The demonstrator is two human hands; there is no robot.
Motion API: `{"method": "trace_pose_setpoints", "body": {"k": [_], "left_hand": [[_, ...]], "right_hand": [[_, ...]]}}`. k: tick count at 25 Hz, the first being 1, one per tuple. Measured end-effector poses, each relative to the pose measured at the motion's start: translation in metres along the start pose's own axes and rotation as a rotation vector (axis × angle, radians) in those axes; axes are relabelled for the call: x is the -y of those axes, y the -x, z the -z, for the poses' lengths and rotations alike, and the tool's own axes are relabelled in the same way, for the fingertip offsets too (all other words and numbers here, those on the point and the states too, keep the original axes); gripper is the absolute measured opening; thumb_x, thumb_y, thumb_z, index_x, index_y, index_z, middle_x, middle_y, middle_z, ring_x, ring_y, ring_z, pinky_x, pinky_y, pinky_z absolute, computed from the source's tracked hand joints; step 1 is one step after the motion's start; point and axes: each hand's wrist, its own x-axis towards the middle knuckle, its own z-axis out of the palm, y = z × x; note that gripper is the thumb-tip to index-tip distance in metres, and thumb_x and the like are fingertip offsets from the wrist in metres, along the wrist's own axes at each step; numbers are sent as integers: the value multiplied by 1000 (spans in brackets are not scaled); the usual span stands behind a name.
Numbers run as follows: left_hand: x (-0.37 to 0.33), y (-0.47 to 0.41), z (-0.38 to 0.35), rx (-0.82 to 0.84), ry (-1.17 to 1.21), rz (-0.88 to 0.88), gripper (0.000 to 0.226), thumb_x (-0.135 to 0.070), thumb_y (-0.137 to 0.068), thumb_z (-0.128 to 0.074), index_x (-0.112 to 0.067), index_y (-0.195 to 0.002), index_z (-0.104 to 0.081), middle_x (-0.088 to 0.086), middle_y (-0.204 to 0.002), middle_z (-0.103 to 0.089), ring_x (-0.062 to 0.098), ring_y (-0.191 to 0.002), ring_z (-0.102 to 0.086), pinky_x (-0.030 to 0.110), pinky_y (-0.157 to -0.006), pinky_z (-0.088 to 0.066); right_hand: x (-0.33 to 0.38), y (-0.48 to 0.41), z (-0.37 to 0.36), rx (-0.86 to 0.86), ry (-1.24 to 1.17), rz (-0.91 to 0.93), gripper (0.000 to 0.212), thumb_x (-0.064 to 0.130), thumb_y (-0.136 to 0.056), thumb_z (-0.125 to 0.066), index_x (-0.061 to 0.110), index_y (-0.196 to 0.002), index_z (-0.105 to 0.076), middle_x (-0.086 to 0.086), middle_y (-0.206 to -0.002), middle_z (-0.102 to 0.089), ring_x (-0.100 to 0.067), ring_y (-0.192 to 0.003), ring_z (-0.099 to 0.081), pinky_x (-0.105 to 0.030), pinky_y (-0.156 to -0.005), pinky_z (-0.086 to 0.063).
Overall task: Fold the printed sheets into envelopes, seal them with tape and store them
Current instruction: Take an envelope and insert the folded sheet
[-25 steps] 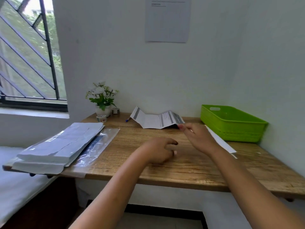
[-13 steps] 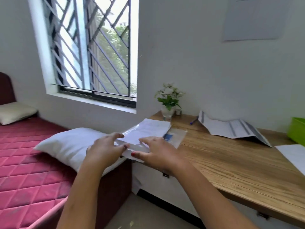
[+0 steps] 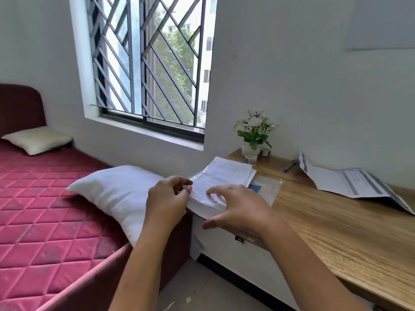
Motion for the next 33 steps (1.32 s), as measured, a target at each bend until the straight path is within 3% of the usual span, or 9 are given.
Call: {"method": "trace_pose_setpoints", "body": {"k": [3, 7, 11, 14, 17, 20, 24, 30, 33], "left_hand": [[-10, -1, -1, -41, 65, 31, 10, -23, -83, -64, -31, -83, -71, -10, -78, -70, 13, -83, -65, 35, -81, -53], [-32, 1, -4, 23, 159, -17, 17, -18, -87, -59, -30, -83, -69, -9, -84, -71, 11, -89, -64, 37, -86, -53], [-54, 1, -12, 135, 391, -197, 35, -1, -83, -52, -30, -93, -70, -10, -90, -73, 5, -96, -66, 35, -95, -50], [-72, -5, -28, 233, 463, -373, 50, -3, -78, -49, -39, -108, -63, -16, -107, -71, 0, -110, -60, 33, -100, -47], [-93, -3, -52, 355, 466, -498, 71, -5, -84, -57, -46, -138, -34, -25, -136, -47, 1, -132, -40, 22, -98, -40], [-103, 8, -82, 381, 119, -685, 96, -28, -75, -74, -51, -141, -8, -27, -149, -18, 7, -145, -14, 38, -115, -22], [-123, 29, -114, 478, -227, -753, 115, -45, -66, -78, -57, -139, 10, -26, -155, 9, 11, -145, 14, 54, -114, 1], [-168, 64, -162, 664, -323, -874, 73, -38, -86, -60, -48, -144, -16, -15, -153, -26, 16, -144, -19, 57, -114, -14], [-175, 92, -191, 953, -535, -822, 68, -47, -91, -49, -44, -147, -10, -12, -157, -18, 15, -145, -14, 55, -116, -7]], "right_hand": [[2, 3, 0, -67, 9, 2, 78, 64, -66, -70, 43, -135, -41, 12, -141, -46, -12, -128, -43, -34, -95, -43], [5, 13, -1, -134, 59, -20, 91, 62, -68, -69, 46, -143, -21, 12, -145, -41, -17, -128, -45, -37, -95, -46], [3, 15, 10, -396, -40, -50, 59, 47, -89, -54, 36, -142, -29, 3, -133, -55, -23, -117, -56, -38, -87, -50], [-11, 15, 28, -639, -245, -85, 36, 28, -99, -43, 24, -135, -47, -4, -116, -67, -21, -99, -65, -36, -80, -55], [-36, 17, 47, -795, -512, -161, 28, 18, -101, -39, 13, -117, -61, -2, -95, -68, -17, -83, -63, -22, -62, -50], [-63, 29, 65, -816, -1022, -343, 26, 20, -100, -39, 20, -87, -61, -12, -90, -65, -33, -88, -63, -33, -69, -50], [-92, 74, 90, -707, -1570, -365, 26, 15, -101, -37, 19, -105, -62, -11, -101, -67, -29, -92, -63, -44, -75, -54], [-161, 150, 87, -771, -1191, -584, 34, 5, -90, -55, 13, -123, -55, -9, -106, -67, -25, -94, -65, -34, -68, -54], [-181, 188, 84, -703, -764, -777, 42, 7, -81, -63, 17, -119, -47, -8, -100, -62, -21, -83, -61, -25, -58, -47]]}}
